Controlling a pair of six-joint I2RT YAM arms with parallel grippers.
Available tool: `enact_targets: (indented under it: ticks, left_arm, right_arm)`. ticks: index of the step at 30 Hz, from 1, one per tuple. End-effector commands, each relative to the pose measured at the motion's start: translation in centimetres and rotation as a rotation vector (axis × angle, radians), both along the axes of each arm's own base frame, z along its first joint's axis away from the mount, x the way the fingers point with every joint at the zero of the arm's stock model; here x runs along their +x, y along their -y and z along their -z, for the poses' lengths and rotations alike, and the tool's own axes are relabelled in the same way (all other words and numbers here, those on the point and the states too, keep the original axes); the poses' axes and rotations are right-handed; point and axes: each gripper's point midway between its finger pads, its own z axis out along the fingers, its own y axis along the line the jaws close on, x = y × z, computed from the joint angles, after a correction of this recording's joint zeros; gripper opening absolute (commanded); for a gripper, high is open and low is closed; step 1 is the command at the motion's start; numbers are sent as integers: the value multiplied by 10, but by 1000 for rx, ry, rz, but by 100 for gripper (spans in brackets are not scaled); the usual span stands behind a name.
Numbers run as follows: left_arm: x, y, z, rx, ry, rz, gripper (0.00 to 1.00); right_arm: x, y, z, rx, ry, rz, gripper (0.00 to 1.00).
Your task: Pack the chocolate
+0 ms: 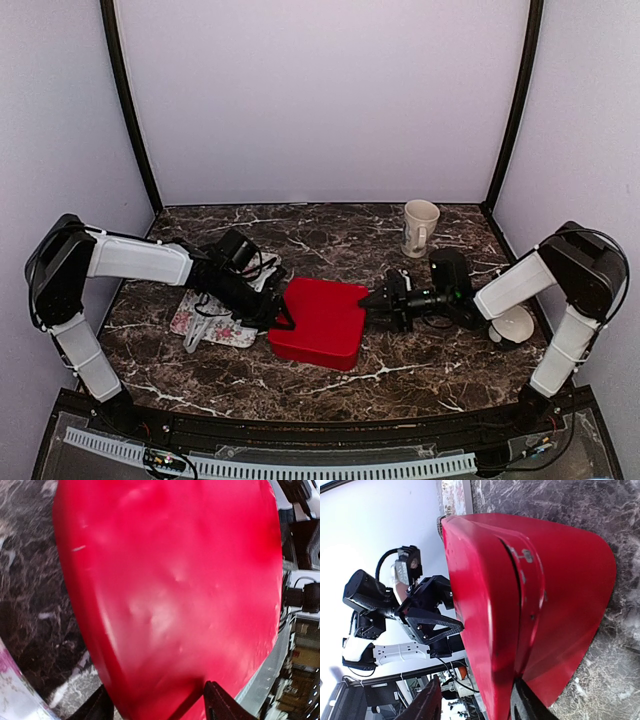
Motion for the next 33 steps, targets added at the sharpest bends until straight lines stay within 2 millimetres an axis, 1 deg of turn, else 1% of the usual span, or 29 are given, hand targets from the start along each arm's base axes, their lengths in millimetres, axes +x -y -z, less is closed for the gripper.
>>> enact_targets:
  ticks: [1,3,5,10,14,18,20,23,25,27,31,33]
  left_arm:
    - [5,14,-20,-100,12,-64,64]
    - [7,16,-19,-107,10,-79,66]
    - [8,20,-18,-112,8,-82,66]
    - [1,32,-13,-89,11,-44,65]
    - [-5,42,-11,-84,9,-25,64]
    - [-6,46,-12,-83,15,-21,63]
    - [-7,46,-11,-74,18,-14,63]
    - [-5,48,-15,-61,37,-1,63]
    - [-3,50,-19,-53,57,5,63]
    - [-1,50,-21,-22,89,17,63]
    - [1,46,-17,50,152,27,65]
    - [4,43,-17,69,171,19,66]
  right_arm:
    - [-23,-11,-9,66,55,-71,44]
    - [-35,-12,-9,83,49,-87,42]
    - [-40,-13,-14,121,57,-88,38]
    - [-34,-23,-33,222,64,-75,25]
    - [-28,-37,-44,284,68,-76,15]
    - [-20,-44,-41,284,60,-49,13]
    - [-17,-45,-36,264,57,-34,11]
    - [-12,-43,-24,186,54,-8,7]
    - [-8,-44,-29,145,90,-7,6]
    - [-3,-43,-39,136,101,3,5]
    - [8,-39,-65,259,28,63,0]
    - [9,-38,-62,271,-13,80,0]
